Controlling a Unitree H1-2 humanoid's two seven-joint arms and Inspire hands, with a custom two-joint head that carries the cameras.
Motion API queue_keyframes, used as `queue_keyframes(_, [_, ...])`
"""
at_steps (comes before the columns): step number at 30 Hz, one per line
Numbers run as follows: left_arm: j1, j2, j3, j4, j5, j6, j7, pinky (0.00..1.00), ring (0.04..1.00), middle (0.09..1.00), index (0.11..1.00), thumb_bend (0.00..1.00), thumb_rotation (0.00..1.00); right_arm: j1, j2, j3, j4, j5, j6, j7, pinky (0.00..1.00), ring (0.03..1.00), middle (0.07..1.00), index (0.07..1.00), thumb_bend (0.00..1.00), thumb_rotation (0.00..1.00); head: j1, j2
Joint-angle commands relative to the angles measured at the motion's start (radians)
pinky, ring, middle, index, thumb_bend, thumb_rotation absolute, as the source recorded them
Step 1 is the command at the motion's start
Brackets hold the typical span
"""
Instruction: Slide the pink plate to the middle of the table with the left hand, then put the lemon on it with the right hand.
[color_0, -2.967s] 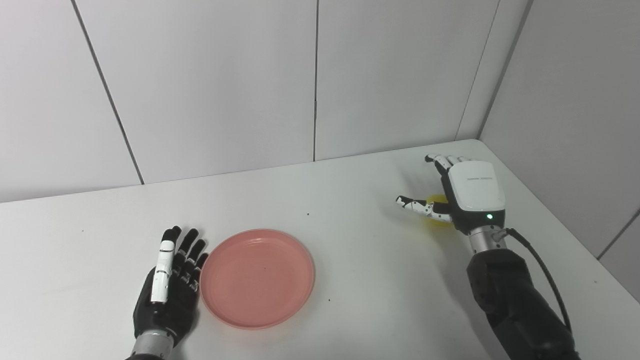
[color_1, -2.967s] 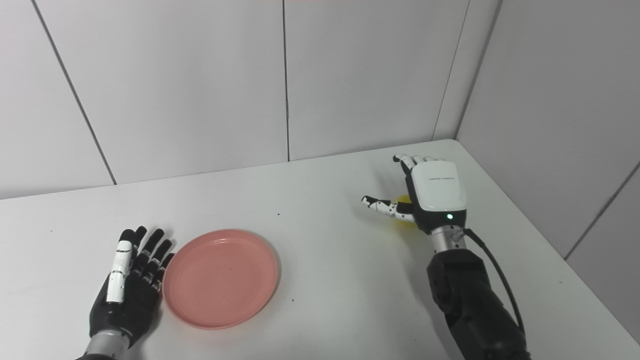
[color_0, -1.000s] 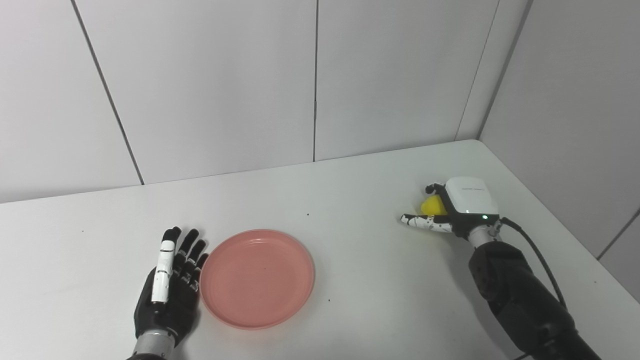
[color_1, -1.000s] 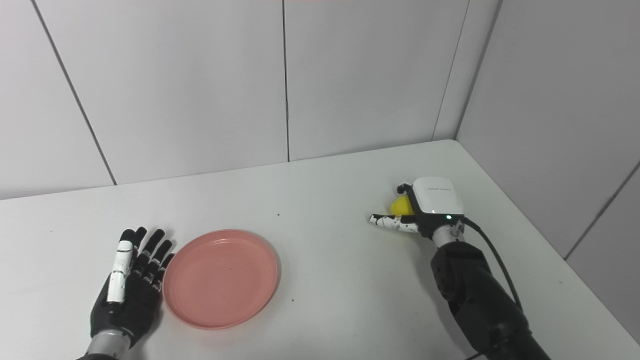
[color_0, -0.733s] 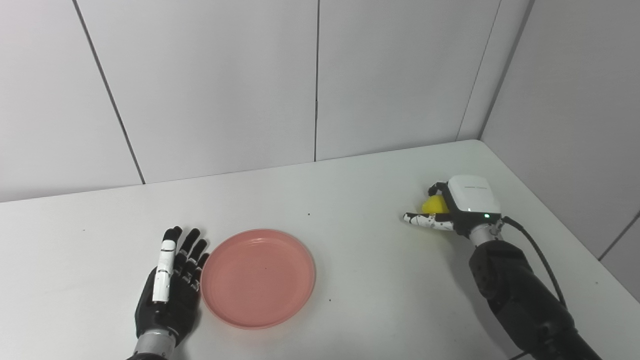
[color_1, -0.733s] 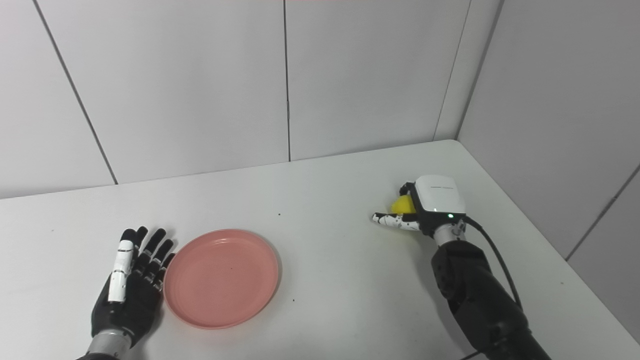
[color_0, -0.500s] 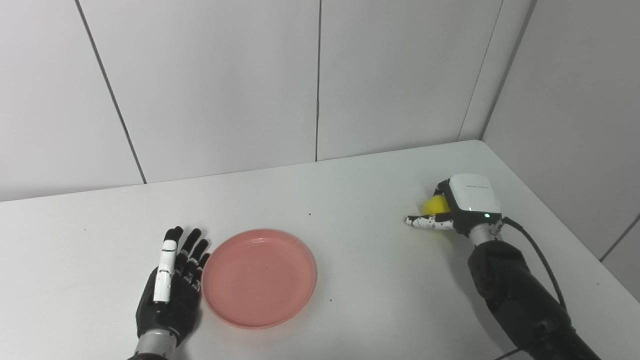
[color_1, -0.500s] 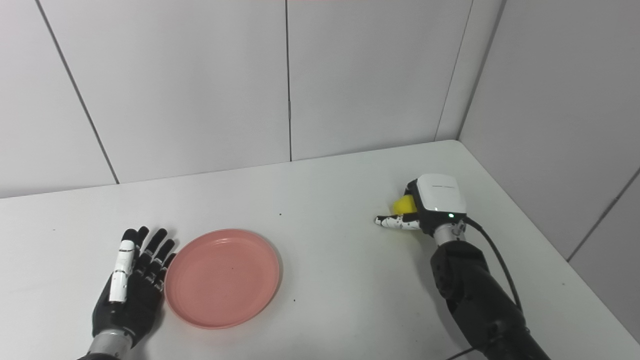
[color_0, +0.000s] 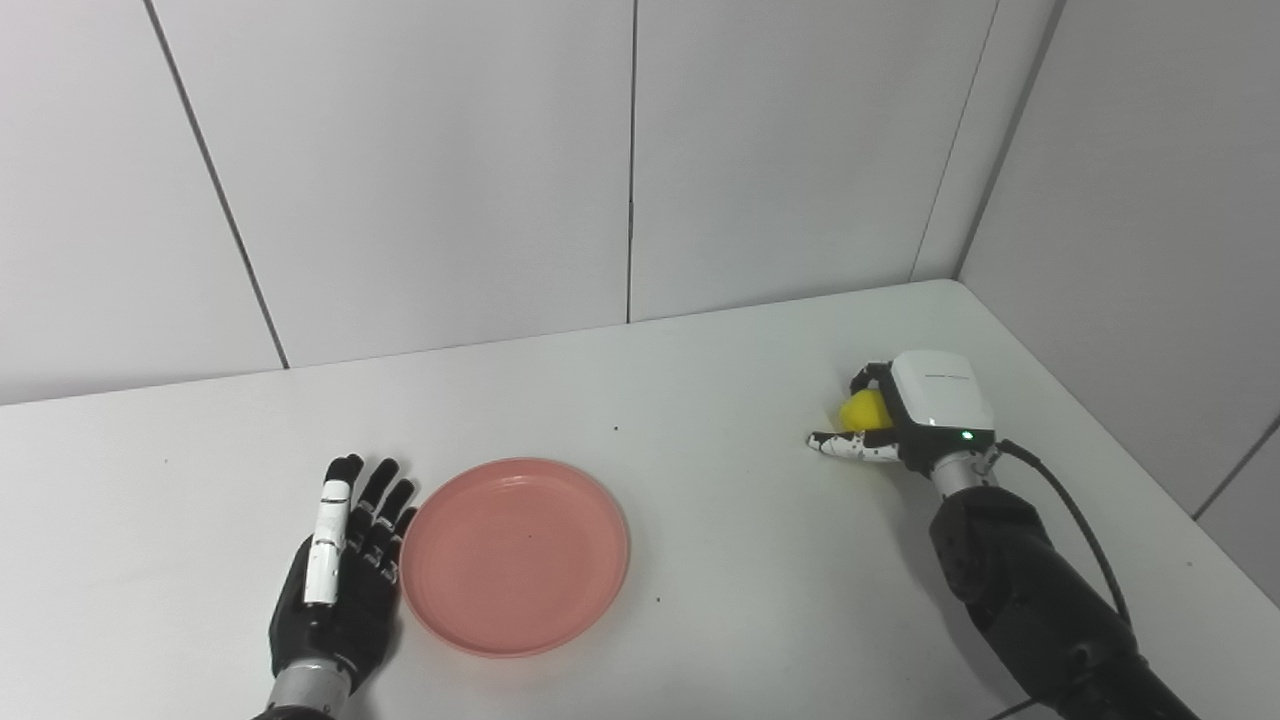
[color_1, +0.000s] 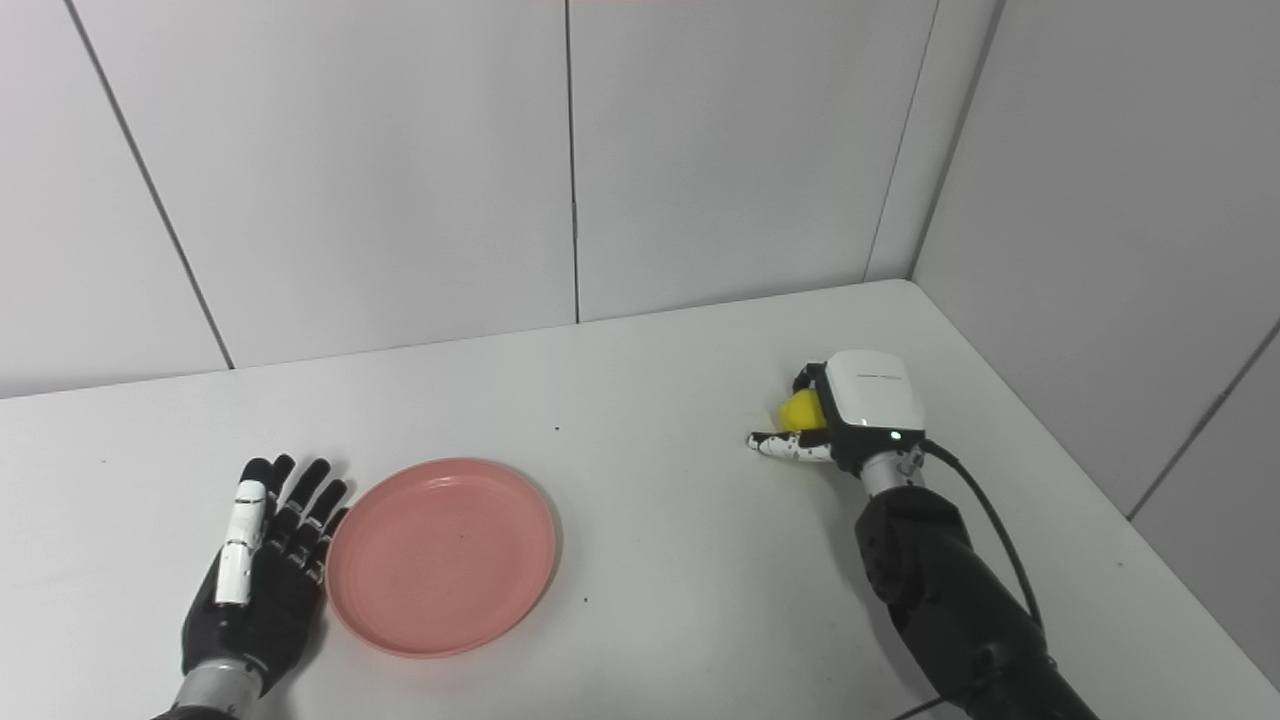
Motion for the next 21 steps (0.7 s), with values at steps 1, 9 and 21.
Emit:
queue_keyframes(1, [0.027,0.006,-0.008,0.021,-0.001,0.051,0.035,1.0,0.957,0.947,1.0,0.55,0.63,-0.007,-0.033,0.005,0.02,-0.006,0.004,0.016,0.36,0.447,0.515,0.574,0.57,0.49,0.001,0.001])
queue_keyframes(9, [0.03,0.001,-0.007,0.021,-0.006,0.05,0.039,1.0,0.957,0.943,1.0,0.55,0.62,-0.006,-0.044,0.009,-0.018,0.012,-0.01,0.013,0.27,0.344,0.412,0.505,0.58,0.45,0.006,0.005])
queue_keyframes(21, [0.028,-0.012,-0.015,0.021,0.011,0.05,0.038,1.0,0.974,0.961,1.0,0.55,0.62,-0.029,-0.046,0.018,-0.18,-0.008,-0.044,0.053,0.17,0.242,0.326,0.467,0.58,0.37,0.036,0.002])
